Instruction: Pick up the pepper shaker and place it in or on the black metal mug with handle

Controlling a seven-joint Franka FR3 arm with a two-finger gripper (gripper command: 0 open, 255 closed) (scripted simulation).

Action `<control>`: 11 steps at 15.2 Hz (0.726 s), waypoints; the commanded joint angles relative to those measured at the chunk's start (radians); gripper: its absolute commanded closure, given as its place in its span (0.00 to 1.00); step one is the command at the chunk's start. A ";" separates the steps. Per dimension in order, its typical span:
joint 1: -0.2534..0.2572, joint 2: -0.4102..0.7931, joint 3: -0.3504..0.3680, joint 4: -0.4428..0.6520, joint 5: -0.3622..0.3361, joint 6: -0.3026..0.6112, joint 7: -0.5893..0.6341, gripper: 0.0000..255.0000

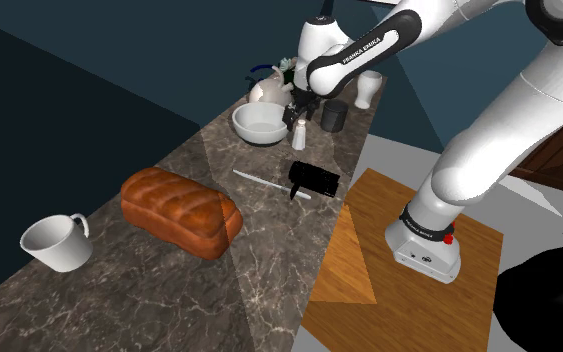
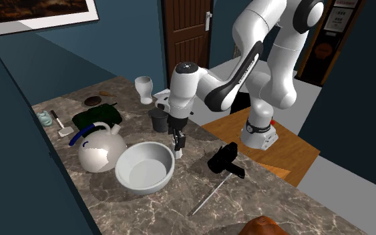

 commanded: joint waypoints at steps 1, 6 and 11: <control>0.000 0.000 0.000 0.000 0.000 0.000 0.000 0.00; 0.000 0.000 0.000 0.000 0.000 0.000 0.000 1.00; 0.000 0.000 0.000 0.000 0.000 0.000 0.000 1.00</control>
